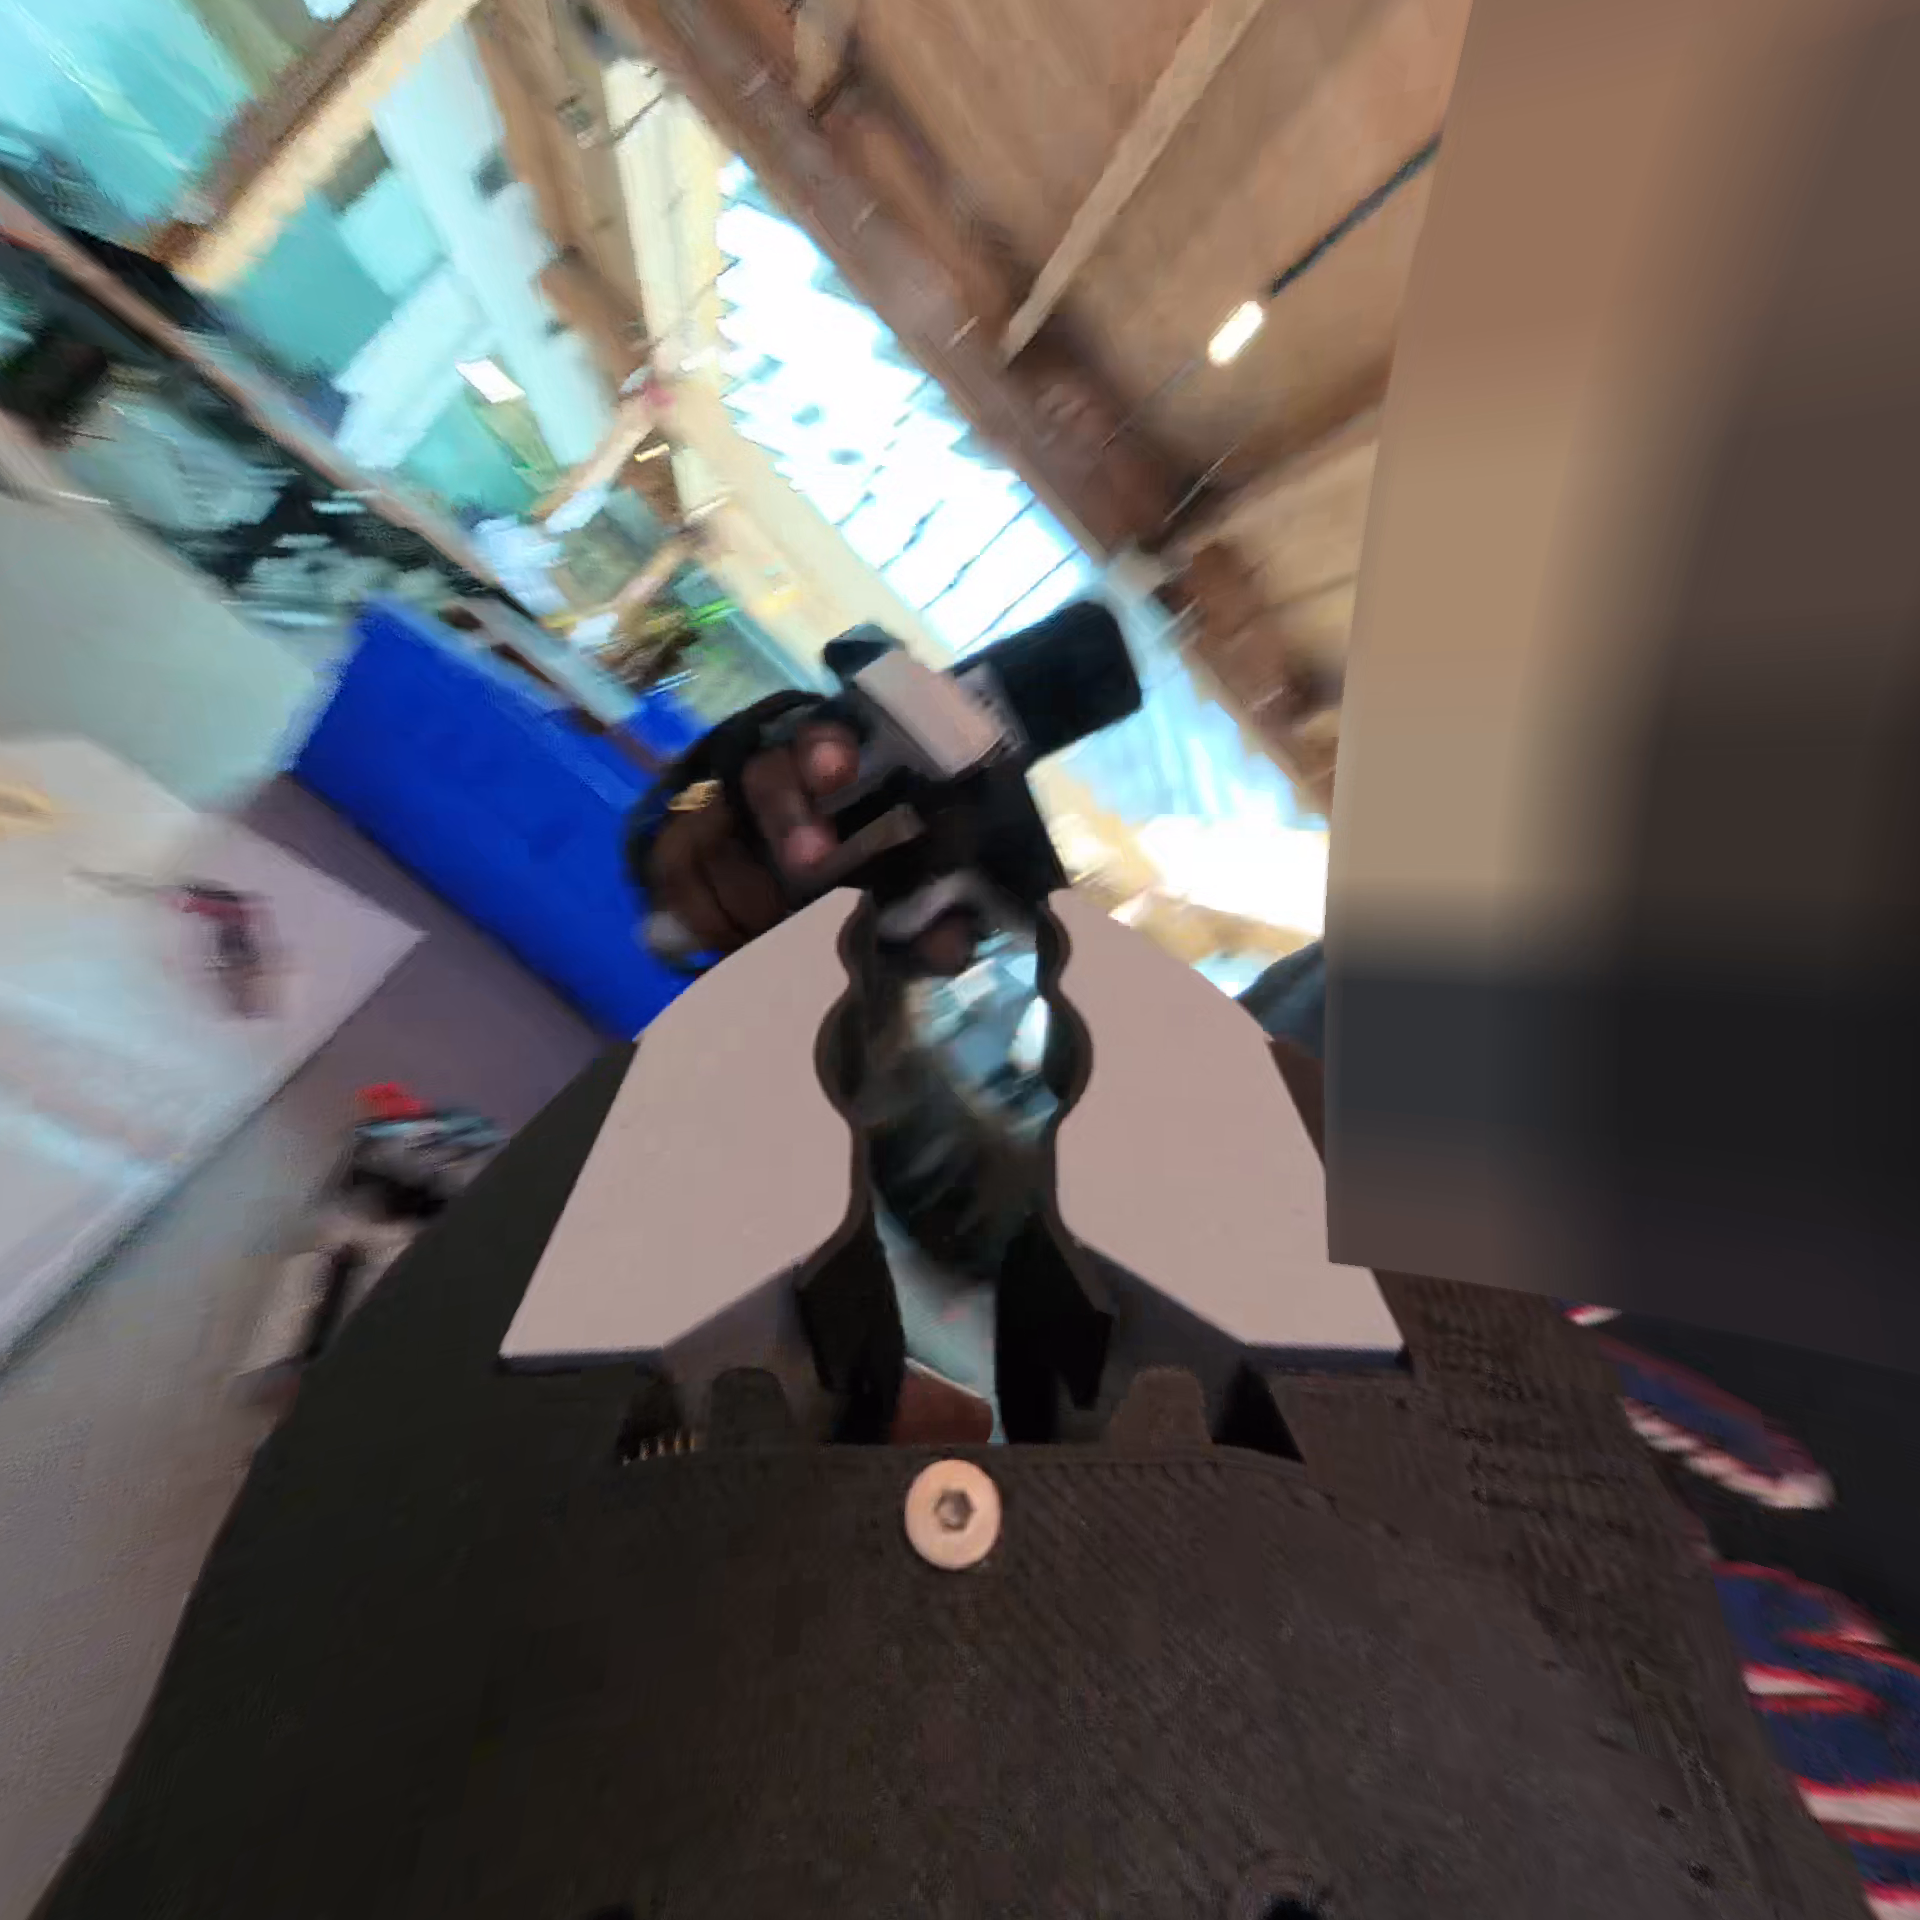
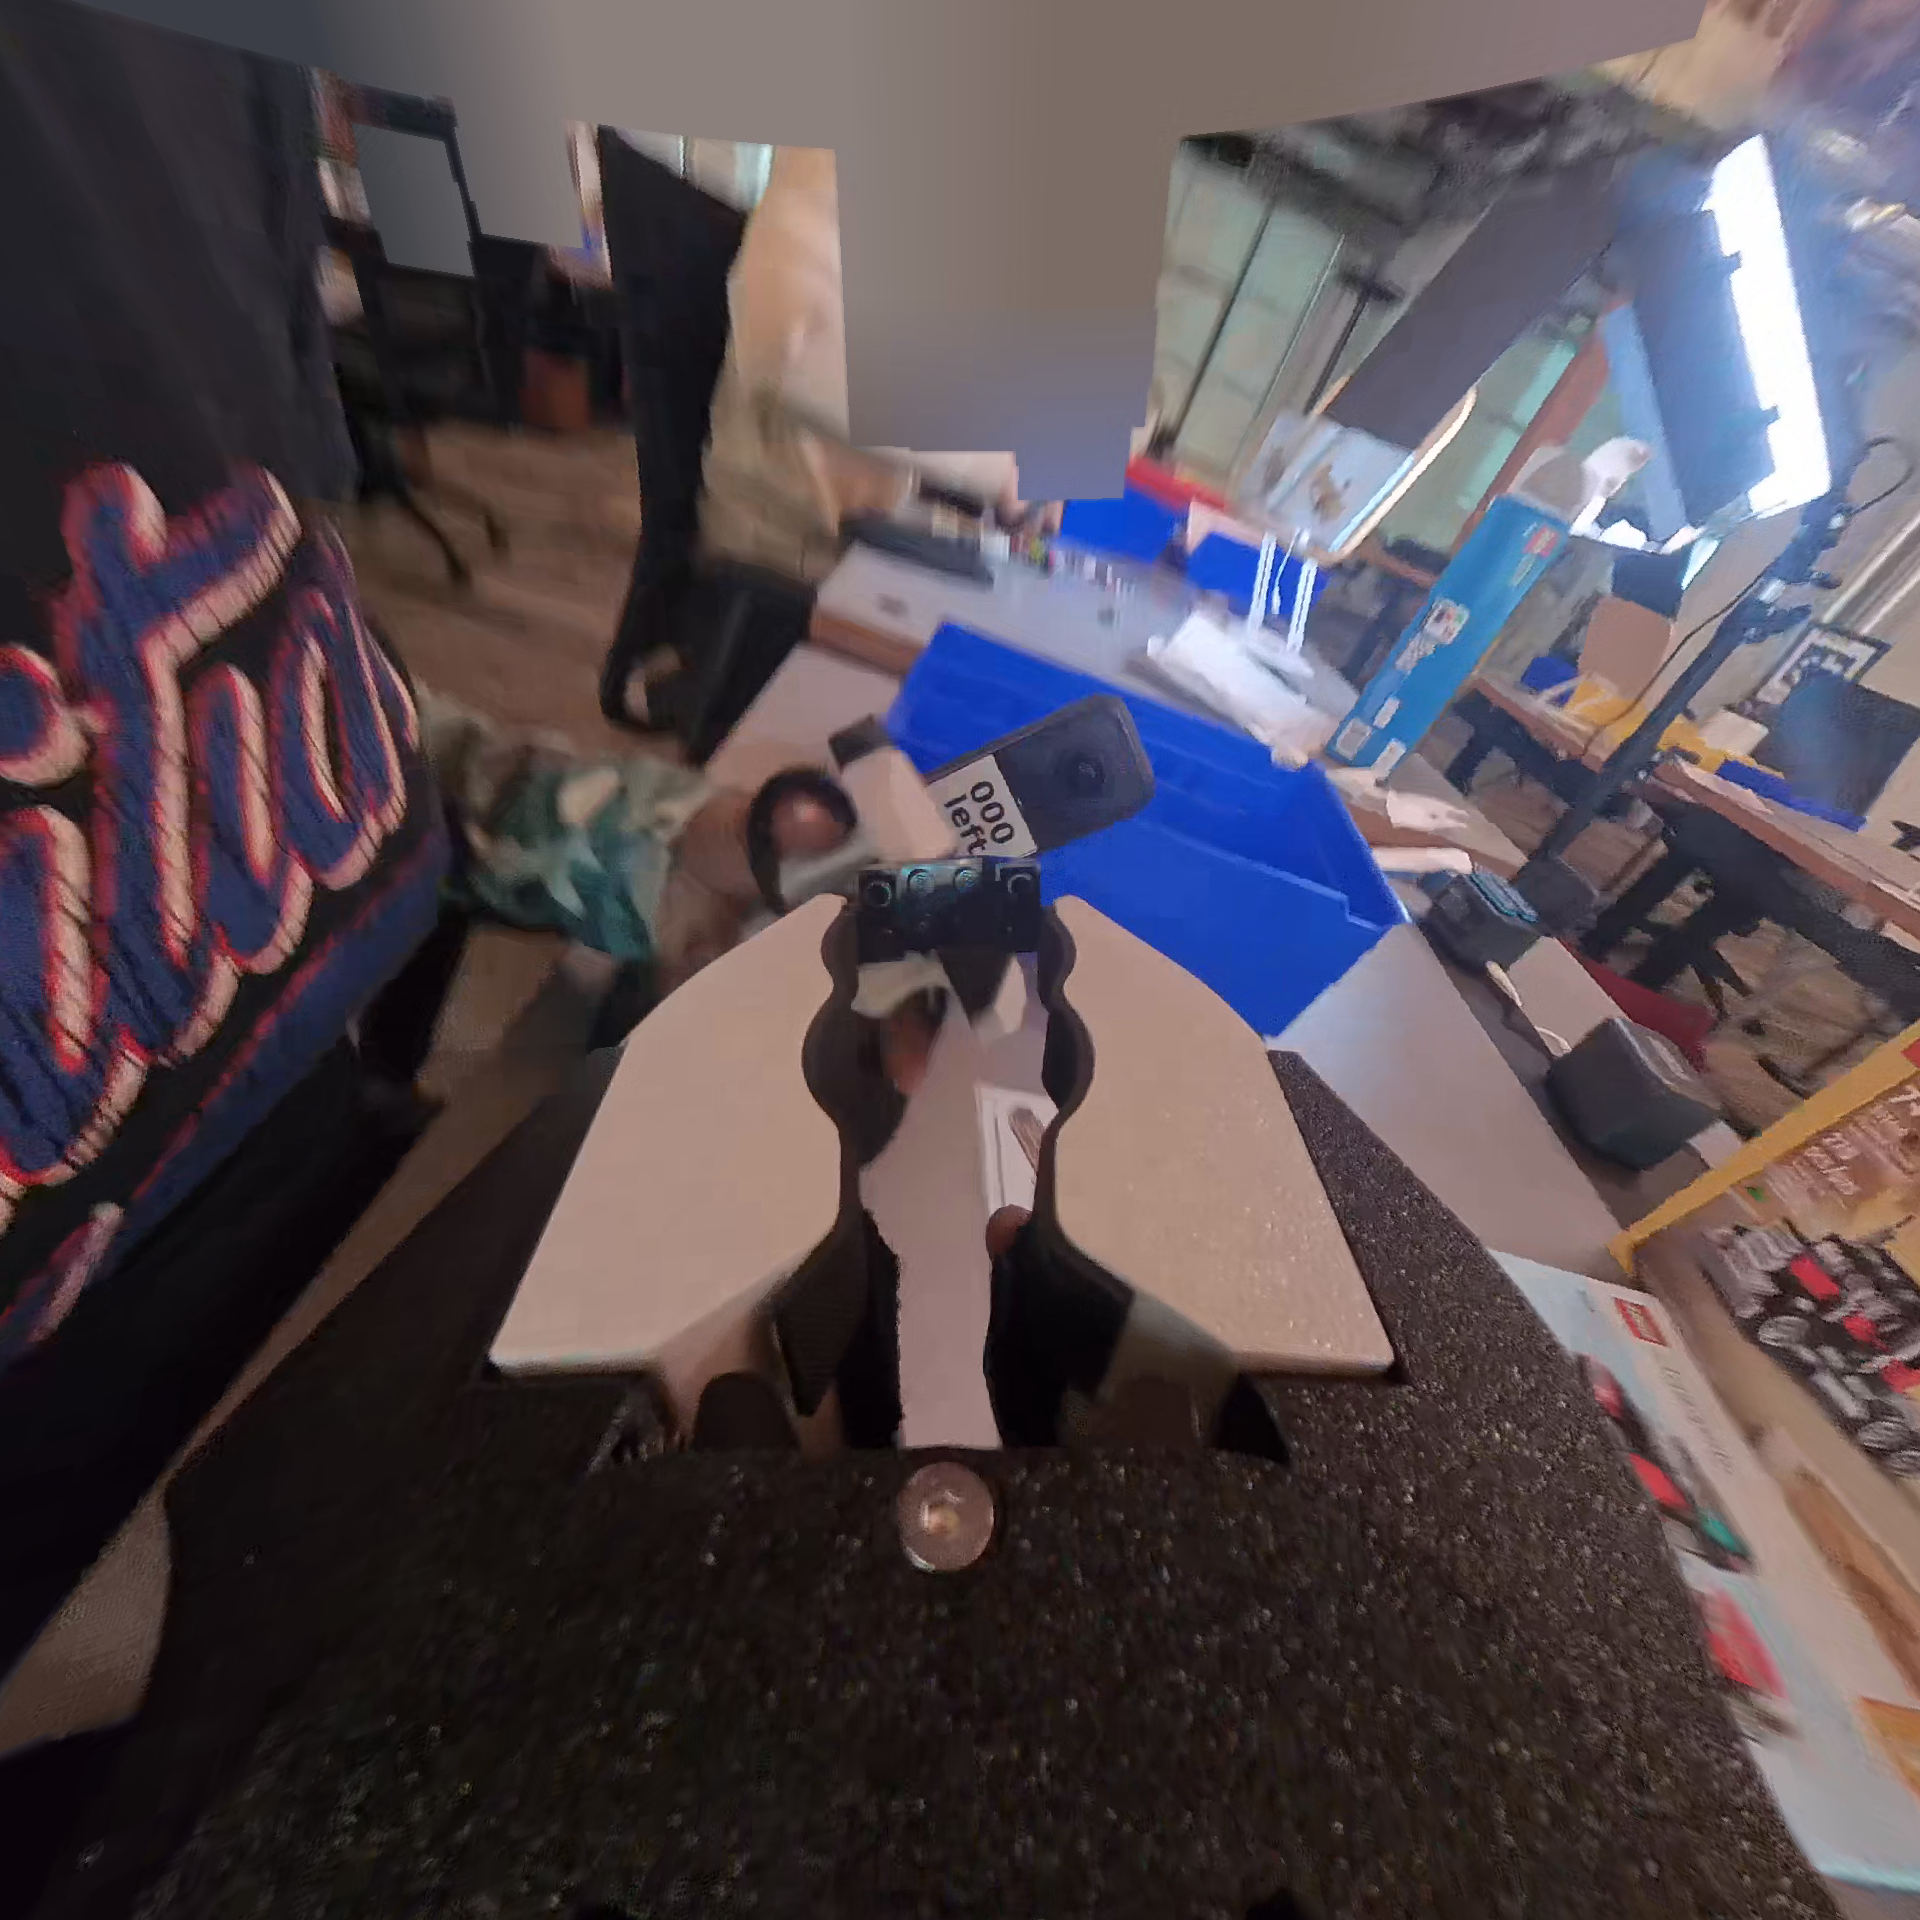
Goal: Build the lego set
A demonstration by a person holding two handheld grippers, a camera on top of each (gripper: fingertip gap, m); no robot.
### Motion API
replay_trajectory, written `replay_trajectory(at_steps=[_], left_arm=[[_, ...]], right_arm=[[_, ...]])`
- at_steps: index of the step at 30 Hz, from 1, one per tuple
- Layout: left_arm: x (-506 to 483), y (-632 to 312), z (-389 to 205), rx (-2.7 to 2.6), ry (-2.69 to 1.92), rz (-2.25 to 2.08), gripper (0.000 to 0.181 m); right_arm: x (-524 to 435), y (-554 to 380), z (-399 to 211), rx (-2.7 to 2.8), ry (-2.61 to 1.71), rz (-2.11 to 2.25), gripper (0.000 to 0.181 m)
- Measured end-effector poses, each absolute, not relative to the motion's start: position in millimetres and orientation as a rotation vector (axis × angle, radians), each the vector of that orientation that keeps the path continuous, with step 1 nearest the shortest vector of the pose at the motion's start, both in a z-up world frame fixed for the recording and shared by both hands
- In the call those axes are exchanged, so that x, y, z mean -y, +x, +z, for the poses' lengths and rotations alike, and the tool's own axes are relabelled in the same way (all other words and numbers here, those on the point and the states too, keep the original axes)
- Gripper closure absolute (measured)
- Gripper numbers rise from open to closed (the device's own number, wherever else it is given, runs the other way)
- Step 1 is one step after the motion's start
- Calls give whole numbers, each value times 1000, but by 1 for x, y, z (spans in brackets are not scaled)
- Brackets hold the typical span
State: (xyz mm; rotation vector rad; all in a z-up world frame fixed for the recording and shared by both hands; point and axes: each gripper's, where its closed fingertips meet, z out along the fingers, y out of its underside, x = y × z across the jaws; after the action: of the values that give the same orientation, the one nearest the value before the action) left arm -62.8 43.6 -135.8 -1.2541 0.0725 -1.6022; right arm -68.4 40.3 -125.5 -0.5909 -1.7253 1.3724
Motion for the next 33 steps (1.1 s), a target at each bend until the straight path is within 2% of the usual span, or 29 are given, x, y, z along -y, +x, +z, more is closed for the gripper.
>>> replay_trajectory(at_steps=[4,9,12,17,25,33], left_arm=[[-56,-69,-173,-362,-1644,-987,139],[-66,-66,-208,-561,-1834,-726,135],[-68,-59,-235,-749,-1923,-563,131],[-68,-53,-264,-900,-2028,-446,130],[-67,-74,-268,-892,-2059,-405,139],[-57,-75,-270,-990,-1945,-216,141]], right_arm=[[-58,-42,-101,1433,-606,1703,148],[-78,-28,-97,1297,-685,1775,148],[-88,-25,-120,1434,-812,1578,148],[-109,-9,-193,1847,-1091,992,148],[-97,-16,-242,2162,-1103,520,148],[-87,-31,-253,2277,-1041,439,148]])
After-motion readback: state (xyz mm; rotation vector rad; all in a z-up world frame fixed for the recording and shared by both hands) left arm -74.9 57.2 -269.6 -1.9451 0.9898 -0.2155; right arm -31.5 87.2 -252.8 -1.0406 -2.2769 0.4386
